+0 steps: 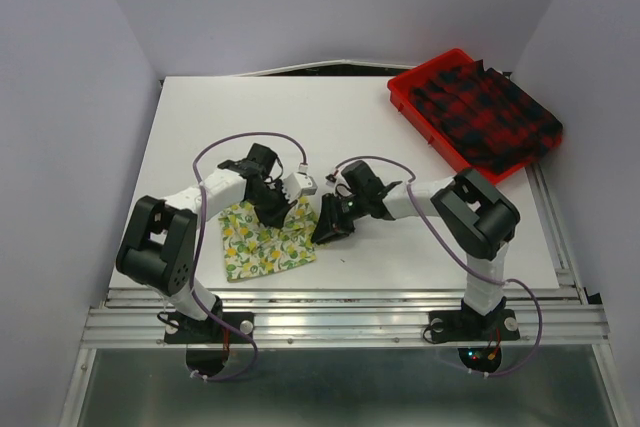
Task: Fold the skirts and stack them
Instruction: Fold the skirt
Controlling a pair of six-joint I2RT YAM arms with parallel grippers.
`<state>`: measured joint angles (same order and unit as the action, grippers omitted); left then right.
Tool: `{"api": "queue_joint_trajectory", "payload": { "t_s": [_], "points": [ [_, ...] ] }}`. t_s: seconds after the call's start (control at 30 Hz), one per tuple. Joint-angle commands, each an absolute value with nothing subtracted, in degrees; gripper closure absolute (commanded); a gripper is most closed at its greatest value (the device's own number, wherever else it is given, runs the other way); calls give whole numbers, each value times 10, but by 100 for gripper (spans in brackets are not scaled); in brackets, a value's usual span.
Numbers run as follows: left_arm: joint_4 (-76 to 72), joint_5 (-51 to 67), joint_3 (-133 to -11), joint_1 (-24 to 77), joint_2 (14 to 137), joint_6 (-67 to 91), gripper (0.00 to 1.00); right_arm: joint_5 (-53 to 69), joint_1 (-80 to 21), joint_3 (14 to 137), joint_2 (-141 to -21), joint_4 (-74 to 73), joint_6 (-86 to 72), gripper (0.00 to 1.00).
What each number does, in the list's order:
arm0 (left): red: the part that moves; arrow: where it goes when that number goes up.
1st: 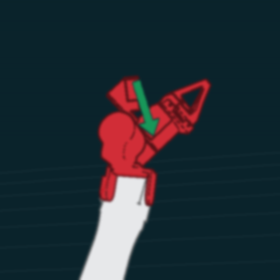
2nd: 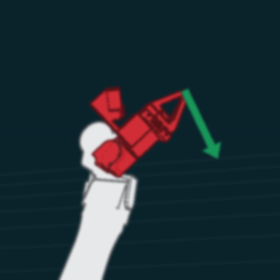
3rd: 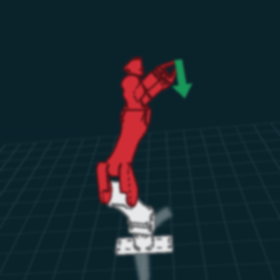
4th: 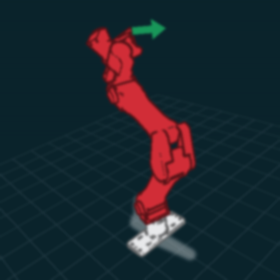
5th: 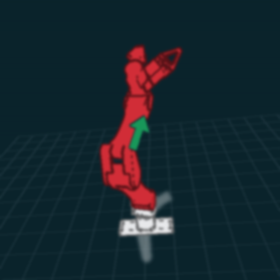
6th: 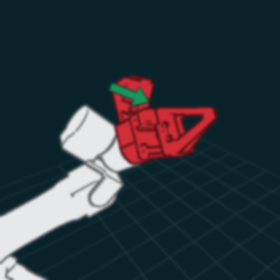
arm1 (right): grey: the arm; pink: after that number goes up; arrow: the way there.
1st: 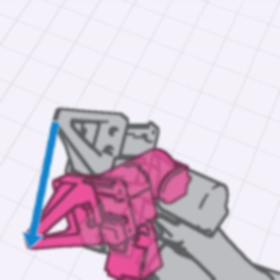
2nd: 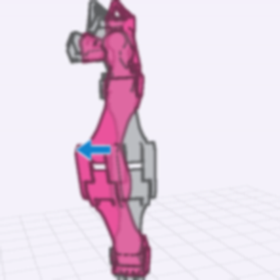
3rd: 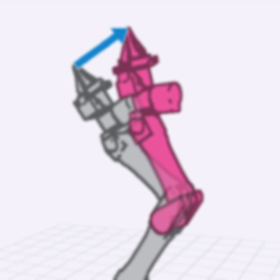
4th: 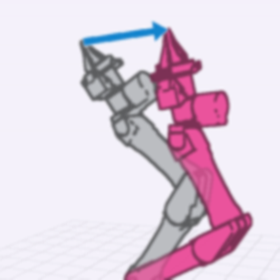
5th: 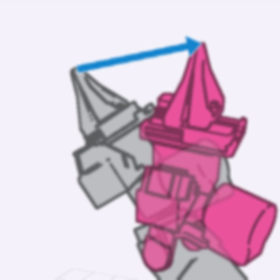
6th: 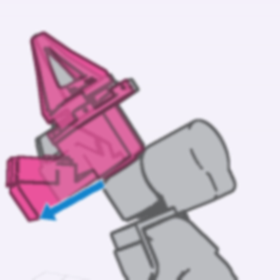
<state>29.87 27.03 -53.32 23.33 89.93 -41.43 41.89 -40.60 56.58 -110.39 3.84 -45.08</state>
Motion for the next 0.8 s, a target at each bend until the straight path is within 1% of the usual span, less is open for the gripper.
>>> {"api": "queue_joint_trajectory", "payload": {
  "t_s": [0.0,0.17,0.3,0.6,0.77],
  "points": [
    [311,287,-558,222,896,-416,100,426,-417,589,-1118,50,-461,67],
    [311,292,-560,216,898,-418,100,417,-423,591,-1131,54,-469,66],
    [312,296,-559,214,898,-420,100,418,-423,599,-1142,63,-474,67],
    [312,299,-558,211,898,-423,100,428,-428,609,-1136,77,-484,68],
    [313,300,-555,209,897,-425,100,413,-428,599,-1127,83,-495,71]
  ]
}}
